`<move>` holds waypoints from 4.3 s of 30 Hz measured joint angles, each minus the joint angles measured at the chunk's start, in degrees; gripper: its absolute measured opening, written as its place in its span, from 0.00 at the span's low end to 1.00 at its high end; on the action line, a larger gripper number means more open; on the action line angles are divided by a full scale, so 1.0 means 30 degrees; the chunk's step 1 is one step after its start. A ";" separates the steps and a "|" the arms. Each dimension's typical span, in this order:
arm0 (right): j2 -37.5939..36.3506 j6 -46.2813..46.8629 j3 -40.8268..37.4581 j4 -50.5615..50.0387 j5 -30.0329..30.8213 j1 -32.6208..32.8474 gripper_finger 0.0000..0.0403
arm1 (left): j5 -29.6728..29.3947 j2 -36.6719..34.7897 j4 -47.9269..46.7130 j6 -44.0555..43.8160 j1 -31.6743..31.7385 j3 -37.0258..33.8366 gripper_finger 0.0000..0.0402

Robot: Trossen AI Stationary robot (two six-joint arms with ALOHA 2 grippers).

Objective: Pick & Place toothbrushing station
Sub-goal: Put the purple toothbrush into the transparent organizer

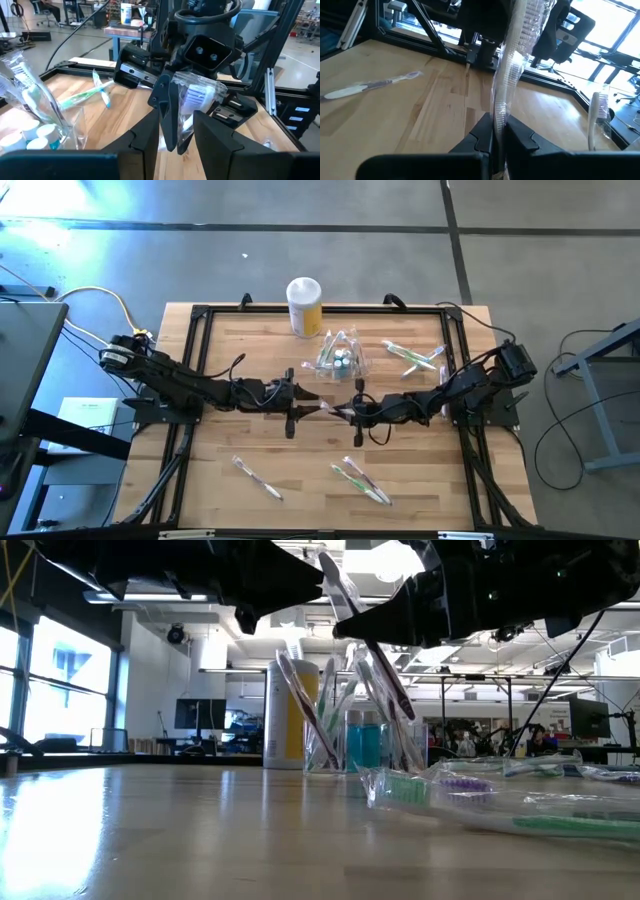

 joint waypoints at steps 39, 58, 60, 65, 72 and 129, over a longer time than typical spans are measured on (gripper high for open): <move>0.0000 -0.0007 -0.0007 -0.0272 0.0488 -0.0007 0.04 | 0.0662 0.3679 0.1879 0.2528 0.0000 0.2088 0.29; 0.0007 0.0720 -0.0007 -0.0453 0.0172 0.0000 0.07 | 0.0554 0.3687 0.0825 0.2679 0.0000 0.2142 0.04; 0.0007 0.0948 -0.0007 -0.0550 -0.0258 -0.0015 0.09 | 0.0467 0.3687 0.0758 0.2824 -0.0007 0.2142 0.04; 0.0007 0.0966 -0.0007 -0.0605 0.0112 0.0044 0.12 | 0.0336 0.3574 0.0557 0.2922 -0.0015 0.2142 0.02; 0.0007 0.1011 -0.0007 -0.0776 0.0390 0.0044 0.23 | 0.0211 0.2966 -0.0134 0.2936 -0.0015 0.2138 0.01; 0.0007 -0.3927 0.0000 -0.0641 0.2834 0.1910 0.52 | 0.1143 -0.2539 -1.6018 0.3082 0.7174 0.6850 0.01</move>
